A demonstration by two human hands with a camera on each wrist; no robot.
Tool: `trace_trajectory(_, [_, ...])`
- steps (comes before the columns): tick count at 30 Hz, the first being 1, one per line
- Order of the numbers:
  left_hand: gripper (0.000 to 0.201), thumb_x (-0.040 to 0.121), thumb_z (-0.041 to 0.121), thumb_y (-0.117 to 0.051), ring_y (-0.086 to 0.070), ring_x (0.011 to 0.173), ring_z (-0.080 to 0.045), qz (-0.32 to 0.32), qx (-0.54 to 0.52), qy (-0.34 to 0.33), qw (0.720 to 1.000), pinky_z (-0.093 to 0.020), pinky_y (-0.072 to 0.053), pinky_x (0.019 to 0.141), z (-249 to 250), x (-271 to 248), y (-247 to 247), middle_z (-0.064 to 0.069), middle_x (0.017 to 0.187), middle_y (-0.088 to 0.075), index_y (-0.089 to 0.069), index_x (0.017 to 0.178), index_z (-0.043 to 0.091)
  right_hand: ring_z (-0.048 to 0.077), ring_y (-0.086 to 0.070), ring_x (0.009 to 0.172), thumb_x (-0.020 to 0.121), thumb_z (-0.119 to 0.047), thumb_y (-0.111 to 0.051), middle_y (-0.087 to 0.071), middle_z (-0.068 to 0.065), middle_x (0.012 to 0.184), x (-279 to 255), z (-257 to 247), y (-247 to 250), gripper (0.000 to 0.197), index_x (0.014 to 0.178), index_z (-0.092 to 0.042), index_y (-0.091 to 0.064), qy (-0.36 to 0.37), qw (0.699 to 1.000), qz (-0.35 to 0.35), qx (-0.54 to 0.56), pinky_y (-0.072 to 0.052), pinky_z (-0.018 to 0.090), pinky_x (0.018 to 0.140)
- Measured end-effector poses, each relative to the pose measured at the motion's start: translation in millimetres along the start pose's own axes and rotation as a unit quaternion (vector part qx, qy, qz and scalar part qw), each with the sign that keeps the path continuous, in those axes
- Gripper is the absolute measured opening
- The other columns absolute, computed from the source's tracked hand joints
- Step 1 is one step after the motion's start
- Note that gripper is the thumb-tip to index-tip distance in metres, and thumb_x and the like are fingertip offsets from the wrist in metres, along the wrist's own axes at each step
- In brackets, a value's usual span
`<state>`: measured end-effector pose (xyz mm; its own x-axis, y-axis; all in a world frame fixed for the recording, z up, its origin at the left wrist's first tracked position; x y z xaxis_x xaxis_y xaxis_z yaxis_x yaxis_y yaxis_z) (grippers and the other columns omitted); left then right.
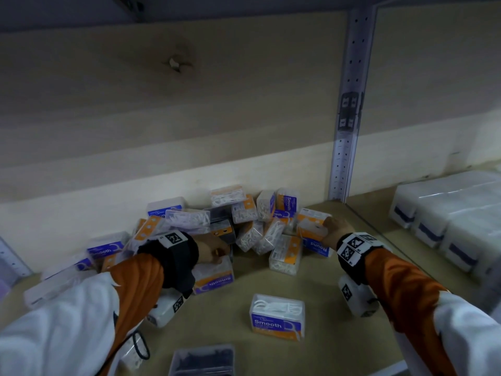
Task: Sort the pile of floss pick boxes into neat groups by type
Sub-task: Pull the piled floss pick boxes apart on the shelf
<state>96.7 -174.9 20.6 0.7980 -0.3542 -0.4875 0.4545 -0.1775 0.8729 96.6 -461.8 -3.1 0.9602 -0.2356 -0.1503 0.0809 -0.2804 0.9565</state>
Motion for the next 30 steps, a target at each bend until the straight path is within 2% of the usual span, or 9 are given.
trace_trajectory(2, [0.013,0.096,0.006,-0.047,-0.054,0.090,-0.018,0.033,0.020,-0.015,0.999,-0.021,-0.043,0.074,0.5,3.9,1.4,-0.006,0.097,-0.056,-0.060,0.094,0.009,0.026,-0.042,0.133,0.092,-0.023,-0.056,-0.040,0.015,0.145,-2.4,-0.4,2.1,0.060,0.144,-0.007,-0.032,0.000,1.000,0.004,0.012,-0.037,0.029,0.105])
trace_trajectory(3, [0.019,0.095,0.006,-0.049,-0.049,0.077,-0.015,0.070,0.050,-0.026,0.996,-0.019,-0.042,0.065,0.6,4.4,3.4,-0.005,0.084,-0.052,-0.056,0.078,0.011,0.025,-0.041,0.133,0.093,-0.024,-0.055,-0.040,0.014,0.145,-3.6,-0.9,3.7,0.059,0.144,-0.007,-0.032,0.002,1.000,0.005,0.019,-0.037,0.029,0.105])
trace_trajectory(5, [0.026,0.096,0.010,-0.050,-0.044,0.074,-0.015,0.089,0.084,-0.030,0.992,-0.019,-0.038,0.067,-0.1,6.9,3.6,-0.003,0.076,-0.048,-0.051,0.070,0.013,0.025,-0.042,0.133,0.094,-0.024,-0.053,-0.040,0.014,0.146,-6.3,-2.3,6.2,0.058,0.145,-0.007,-0.032,0.008,1.000,0.001,0.026,-0.037,0.028,0.105])
trace_trajectory(6, [0.023,0.097,0.014,-0.049,-0.047,0.079,-0.016,0.084,0.113,-0.035,0.989,-0.016,-0.039,0.071,-0.3,4.5,2.5,-0.004,0.080,-0.051,-0.055,0.075,0.013,0.026,-0.042,0.132,0.094,-0.024,-0.053,-0.041,0.014,0.145,-7.3,-2.8,7.0,0.057,0.144,-0.008,-0.033,0.009,1.000,-0.001,0.026,-0.037,0.029,0.105])
trace_trajectory(8, [0.022,0.097,0.024,-0.050,-0.056,0.102,-0.021,0.041,0.087,-0.028,0.995,-0.016,-0.043,0.086,-0.1,1.8,-3.5,-0.009,0.111,-0.060,-0.061,0.110,0.010,0.026,-0.046,0.129,0.093,-0.023,-0.055,-0.045,0.014,0.142,-9.4,-2.6,9.1,0.055,0.142,-0.007,-0.037,0.006,1.000,0.000,0.020,-0.039,0.030,0.104])
trace_trajectory(9, [0.038,0.094,0.027,-0.053,-0.052,0.118,-0.022,0.029,0.104,-0.015,0.994,-0.022,-0.040,0.098,-0.4,0.2,-4.8,-0.007,0.129,-0.055,-0.053,0.129,0.012,0.026,-0.048,0.127,0.092,-0.022,-0.056,-0.047,0.015,0.140,-10.8,-2.2,10.5,0.054,0.141,-0.007,-0.039,0.004,1.000,0.001,0.019,-0.041,0.030,0.102])
trace_trajectory(11, [0.055,0.090,0.027,-0.058,-0.044,0.130,-0.023,0.028,0.143,-0.009,0.989,-0.031,-0.037,0.107,-2.0,-1.6,-6.7,-0.005,0.143,-0.045,-0.040,0.142,0.016,0.026,-0.051,0.124,0.092,-0.022,-0.056,-0.051,0.015,0.137,-14.5,-1.6,14.3,0.051,0.139,-0.007,-0.043,0.004,1.000,0.003,0.015,-0.043,0.030,0.100])
trace_trajectory(18, [0.048,0.092,0.021,-0.052,-0.043,0.129,-0.028,0.052,0.164,-0.061,0.983,-0.032,-0.034,0.107,21.9,-4.4,-2.4,-0.014,0.140,-0.046,-0.045,0.137,0.006,0.027,-0.058,0.114,0.091,-0.031,-0.055,-0.060,0.013,0.125,-31.5,5.4,32.6,0.044,0.128,-0.008,-0.055,0.014,1.000,0.011,-0.005,-0.049,0.029,0.089])
trace_trajectory(30, [0.044,0.091,0.021,-0.056,-0.052,0.119,-0.029,0.098,0.169,-0.134,0.972,-0.035,-0.043,0.098,91.0,-14.3,13.7,-0.015,0.131,-0.054,-0.050,0.132,0.005,0.026,-0.062,0.108,0.081,-0.019,-0.067,-0.064,0.013,0.119,-71.8,20.7,46.7,0.046,0.125,-0.009,-0.059,0.051,0.998,0.021,-0.001,-0.049,0.027,0.082])
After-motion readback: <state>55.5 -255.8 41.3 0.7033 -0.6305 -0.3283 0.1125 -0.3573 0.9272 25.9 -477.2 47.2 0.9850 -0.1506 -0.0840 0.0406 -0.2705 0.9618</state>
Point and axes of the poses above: each hand's wrist, its own x-axis towards the middle knuckle, its own y-axis out of the back of the hand, z = x × y, the point moved 3 cm from there along x, towards the middle knuckle
